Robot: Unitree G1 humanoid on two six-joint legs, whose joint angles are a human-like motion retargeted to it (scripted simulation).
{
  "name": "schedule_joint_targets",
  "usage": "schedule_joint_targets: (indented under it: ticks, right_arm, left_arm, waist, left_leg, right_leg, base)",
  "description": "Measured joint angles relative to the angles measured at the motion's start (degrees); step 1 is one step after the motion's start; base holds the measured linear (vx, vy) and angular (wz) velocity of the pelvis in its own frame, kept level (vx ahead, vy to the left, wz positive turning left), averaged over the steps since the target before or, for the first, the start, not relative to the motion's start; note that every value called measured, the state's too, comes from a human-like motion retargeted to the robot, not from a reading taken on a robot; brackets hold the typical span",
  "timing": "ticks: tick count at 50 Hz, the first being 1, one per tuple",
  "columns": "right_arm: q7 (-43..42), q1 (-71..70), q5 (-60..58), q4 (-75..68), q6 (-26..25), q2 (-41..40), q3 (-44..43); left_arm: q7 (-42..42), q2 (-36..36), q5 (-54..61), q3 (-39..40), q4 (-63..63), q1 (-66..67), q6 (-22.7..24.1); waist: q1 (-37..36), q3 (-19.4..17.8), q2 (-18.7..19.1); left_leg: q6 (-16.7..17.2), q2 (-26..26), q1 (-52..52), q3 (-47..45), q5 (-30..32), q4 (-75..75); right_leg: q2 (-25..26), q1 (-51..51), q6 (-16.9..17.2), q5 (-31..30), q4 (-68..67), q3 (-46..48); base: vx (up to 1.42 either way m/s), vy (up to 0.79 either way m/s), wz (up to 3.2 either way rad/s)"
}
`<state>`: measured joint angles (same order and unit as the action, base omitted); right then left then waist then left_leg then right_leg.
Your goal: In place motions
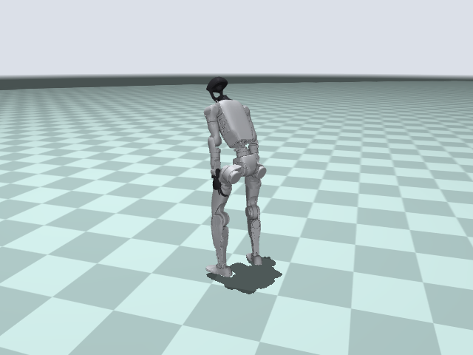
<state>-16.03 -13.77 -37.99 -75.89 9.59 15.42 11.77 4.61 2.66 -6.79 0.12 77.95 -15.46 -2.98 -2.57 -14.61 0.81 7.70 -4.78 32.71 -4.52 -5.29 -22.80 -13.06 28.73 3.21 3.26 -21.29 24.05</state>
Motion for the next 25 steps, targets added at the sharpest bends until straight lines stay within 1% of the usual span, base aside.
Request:
schedule_joint_targets:
  ticks: [2, 5, 10, 12, 15, 18, 20, 21, 22, 25]
  right_arm:
    - [-0.78, -2.97, -0.21, 5.07, 0.68, 1.9, 1.93]
    - [0.79, -7.04, -1.38, 12.69, 2.12, 4.75, 2.4]
    - [5.51, -15.34, 2.46, 21.9, 5.22, 9.22, 3.72]
    - [7.87, -19.87, 3.74, 24.22, 6.35, 11.31, 5.28]
    - [11.9, -26.35, 3.46, 27.89, 7.38, 14.27, 6.81]
    - [14.57, -31.45, 4.71, 30.86, 8.44, 17.13, 9.39]
    - [15.33, -34.43, 6.09, 32.02, 9.36, 18.93, 11.11]
    - [15.27, -34.9, 6.96, 31.81, 9.63, 19.19, 12.3]
    - [15.17, -35.17, 7.86, 31.44, 10.05, 19.37, 13.61]
    - [15.14, -34.92, 9.37, 28.49, 12.18, 18.8, 17.41]
  left_arm:
    - [-0.37, 1.79, 0.37, -2.3, -5.38, -2.37, 0.53]
    - [-0.04, 4.18, -0.17, -4.75, -12.89, -6.78, 0.36]
    - [1.28, 5.39, 0.91, -5.72, -20.36, -16.47, -0.64]
    - [2.11, 5.83, 3.16, -6.68, -21.99, -20.22, -1.0]
    - [5.31, 7.54, 3.7, -7.86, -24.62, -25.25, -1.25]
    - [9.42, 11.15, 3.92, -10.21, -26.64, -29.04, -2.17]
    - [10.29, 13.34, 5.29, -12.13, -26.98, -31.22, -2.88]
    - [10.57, 14.03, 6.52, -13.24, -26.61, -31.37, -3.17]
    - [10.9, 14.66, 7.65, -14.34, -26.18, -31.27, -3.39]
    - [11.72, 15.98, 8.61, -17.11, -23.93, -29.9, -3.87]
  waist:
    - [-0.17, 0.06, 0.49]
    - [-1.48, 1.27, -0.32]
    - [-3.82, 0.26, -1.26]
    - [-4.46, -0.23, -1.62]
    - [-4.94, -0.5, -1.83]
    - [-5.92, -7.4, -1.94]
    - [-6.88, -12.31, -2.16]
    - [-7.43, -13.83, -2.12]
    - [-8.03, -14.91, -2.14]
    - [-9.47, -15.18, -2.76]
  left_leg:
    - [-0.54, -0.99, 8.19, 0.52, -2.9, -9.52]
    - [-0.96, -0.73, 21.27, 1.87, -7.32, -24.44]
    - [-3.72, -0.6, 38.81, 1.38, -12.92, -46.56]
    - [-4.76, -1.09, 45.55, 0.47, -14.16, -54.44]
    - [-6.73, -2.91, 55.72, -0.75, -15.91, -65.41]
    - [-9.69, -5.46, 57.15, -2.87, -19.0, -76.08]
    - [-11.34, -7.28, 57.24, -3.84, -21.09, -82.88]
    - [-12.26, -8.16, 57.24, -4.11, -21.99, -85.98]
    - [-13.16, -9.12, 57.24, -4.4, -22.93, -88.89]
    - [-15.39, -11.21, 57.24, -5.28, -25.43, -95.25]
  right_leg:
    - [-0.24, 7.18, 0.03, 3.07, -7.81, -0.6]
    - [-0.31, 19.71, -0.01, 8.15, -21.03, -5.25]
    - [1.54, 37.91, -0.8, 16.19, -43.42, -10.92]
    - [1.66, 45.1, -1.74, 18.55, -51.66, -11.68]
    - [2.02, 55.69, -4.16, 21.56, -62.99, -11.5]
    - [2.53, 58.39, -6.73, 25.66, -74.8, -11.77]
    - [3.09, 59.4, -8.76, 28.05, -82.02, -11.89]
    - [3.38, 59.57, -9.51, 28.67, -84.96, -11.95]
    - [3.75, 59.86, -10.29, 29.26, -87.72, -11.95]
    - [4.22, 61.19, -12.96, 30.51, -93.56, -11.64]
  base:
    - [-0.31, -0.01, 0.0]
    - [-0.16, 0.03, -0.07]
    - [-0.12, 0.06, -0.13]
    - [-0.17, 0.03, -0.24]
    - [-0.12, 0.05, -0.28]
    - [-0.08, 0.0, -0.52]
    - [-0.02, 0.0, -0.68]
    - [0.02, -0.01, -0.74]
    - [0.05, -0.01, -0.79]
    - [0.05, -0.03, -0.53]
